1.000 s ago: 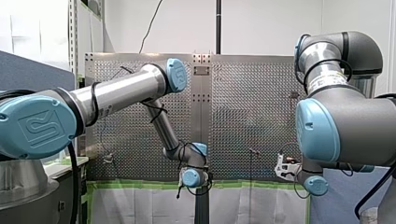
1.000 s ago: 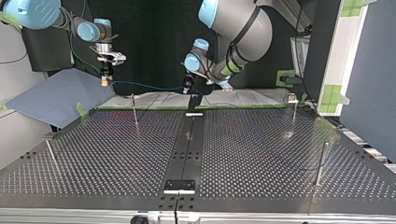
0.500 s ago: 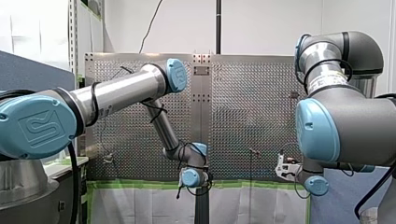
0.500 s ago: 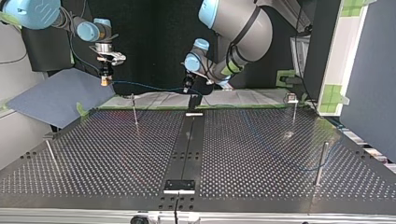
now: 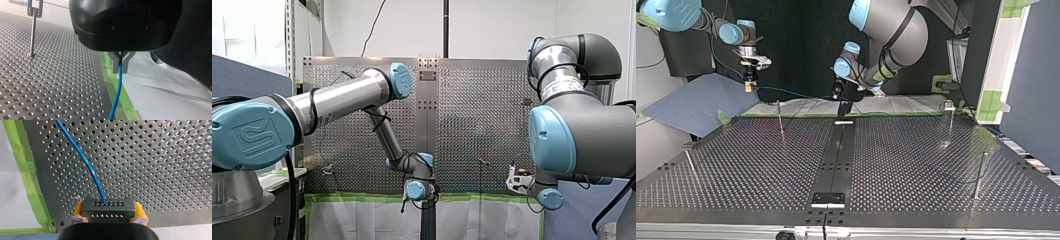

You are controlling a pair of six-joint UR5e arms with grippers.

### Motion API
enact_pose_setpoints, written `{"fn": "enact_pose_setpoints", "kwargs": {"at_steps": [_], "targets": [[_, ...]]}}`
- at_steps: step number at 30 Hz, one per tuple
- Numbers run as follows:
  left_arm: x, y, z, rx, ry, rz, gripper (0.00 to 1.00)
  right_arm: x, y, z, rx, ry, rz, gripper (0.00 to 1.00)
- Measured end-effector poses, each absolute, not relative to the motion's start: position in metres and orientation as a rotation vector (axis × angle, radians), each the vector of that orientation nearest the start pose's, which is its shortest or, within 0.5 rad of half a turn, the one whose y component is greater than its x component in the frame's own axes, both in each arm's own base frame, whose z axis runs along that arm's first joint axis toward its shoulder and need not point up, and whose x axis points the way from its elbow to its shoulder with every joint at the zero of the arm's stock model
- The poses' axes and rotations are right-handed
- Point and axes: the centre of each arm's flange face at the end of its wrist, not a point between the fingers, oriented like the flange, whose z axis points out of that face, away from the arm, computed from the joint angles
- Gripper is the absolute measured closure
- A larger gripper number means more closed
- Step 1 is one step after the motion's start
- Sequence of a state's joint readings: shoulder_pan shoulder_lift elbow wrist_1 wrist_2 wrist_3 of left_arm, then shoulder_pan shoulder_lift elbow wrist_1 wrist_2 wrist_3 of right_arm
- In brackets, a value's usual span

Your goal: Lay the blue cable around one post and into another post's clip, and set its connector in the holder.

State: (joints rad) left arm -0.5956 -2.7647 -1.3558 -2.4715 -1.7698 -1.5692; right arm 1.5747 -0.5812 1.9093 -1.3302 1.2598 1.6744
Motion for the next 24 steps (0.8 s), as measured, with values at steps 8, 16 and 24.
{"fn": "enact_pose_setpoints", "kwargs": {"at_steps": [8, 16, 24], "targets": [[0.497, -0.473, -0.131, 0.419, 1.831, -0.217, 1.00, 0.167, -0.544, -0.085, 1.401, -1.129, 1.510, 0.64], [0.491, -0.483, -0.125, 0.443, 1.817, -0.219, 1.00, 0.163, -0.544, -0.084, 1.393, -1.135, 1.502, 0.64], [0.481, -0.503, -0.103, 0.473, 1.788, -0.230, 1.00, 0.158, -0.545, -0.085, 1.377, -1.154, 1.482, 0.64]]}}
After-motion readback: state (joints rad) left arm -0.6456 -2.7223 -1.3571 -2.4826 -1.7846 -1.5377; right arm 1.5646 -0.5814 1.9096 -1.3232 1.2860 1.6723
